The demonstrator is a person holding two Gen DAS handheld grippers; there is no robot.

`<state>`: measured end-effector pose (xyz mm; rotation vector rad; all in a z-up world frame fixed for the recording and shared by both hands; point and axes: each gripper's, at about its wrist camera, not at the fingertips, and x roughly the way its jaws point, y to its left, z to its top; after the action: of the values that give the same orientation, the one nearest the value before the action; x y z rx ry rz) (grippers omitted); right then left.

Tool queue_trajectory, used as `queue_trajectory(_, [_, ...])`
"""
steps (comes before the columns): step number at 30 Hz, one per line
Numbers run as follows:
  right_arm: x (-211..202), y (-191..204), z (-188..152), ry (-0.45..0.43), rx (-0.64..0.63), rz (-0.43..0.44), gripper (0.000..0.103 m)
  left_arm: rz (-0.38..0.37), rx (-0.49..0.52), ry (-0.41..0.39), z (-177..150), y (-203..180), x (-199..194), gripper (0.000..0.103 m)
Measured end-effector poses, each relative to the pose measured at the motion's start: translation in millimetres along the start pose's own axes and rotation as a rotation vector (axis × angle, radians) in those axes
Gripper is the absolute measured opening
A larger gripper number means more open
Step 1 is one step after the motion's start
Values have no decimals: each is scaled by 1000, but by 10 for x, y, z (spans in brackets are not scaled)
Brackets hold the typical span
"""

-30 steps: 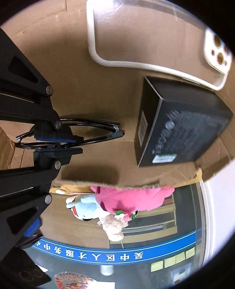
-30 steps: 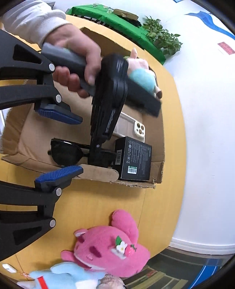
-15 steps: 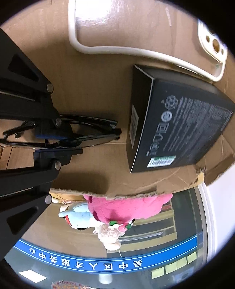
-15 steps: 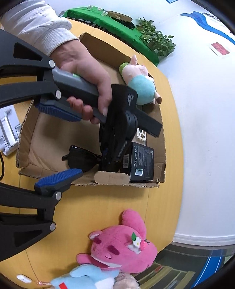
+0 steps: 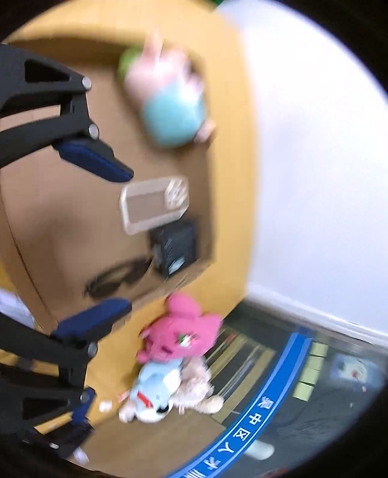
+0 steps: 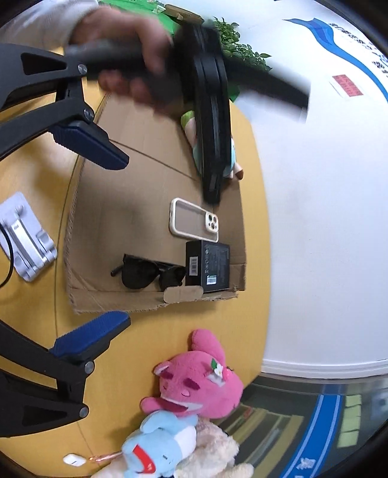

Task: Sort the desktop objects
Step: 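Withdraw the right gripper up out of the box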

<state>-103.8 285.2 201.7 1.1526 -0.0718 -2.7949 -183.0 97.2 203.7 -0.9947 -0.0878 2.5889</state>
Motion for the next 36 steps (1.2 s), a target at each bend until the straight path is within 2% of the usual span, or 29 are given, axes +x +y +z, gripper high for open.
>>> queue_trajectory(2, [-105,147,-78,-41,-14,-25,101,78,51,-93,-130,37,-429,82])
queue_trajectory(5, [-225,302,-157,-82,-5,-30,102,153,78,-165,-379,98,-874,83])
queue_trajectory(11, [-440,637,-264,-129,-29,-28,102,225,61,-197,-720,92,-1200,83])
queue_trajectory(17, [-720,917,-336,-178,-81,-33,102,246,25,-204,-902,165,-1373,83])
queue_trajectory(22, [-826,1003,-375,-194,-99,-25,102,277,15,-210,-1023,205,-1474,83])
queue_trajectory(28, [-759,1034,-467,-163,-102,-4,102,308,1,-178,-1163,260,-1383,83])
queue_trajectory(33, [-626,1001,-577,-143,-125,17,102,290,-31,-137,-1261,322,-1235,83])
queue_trajectory(36, [-472,811,-679,-92,-134,57,102,267,-54,-94,-1328,340,-1103,83])
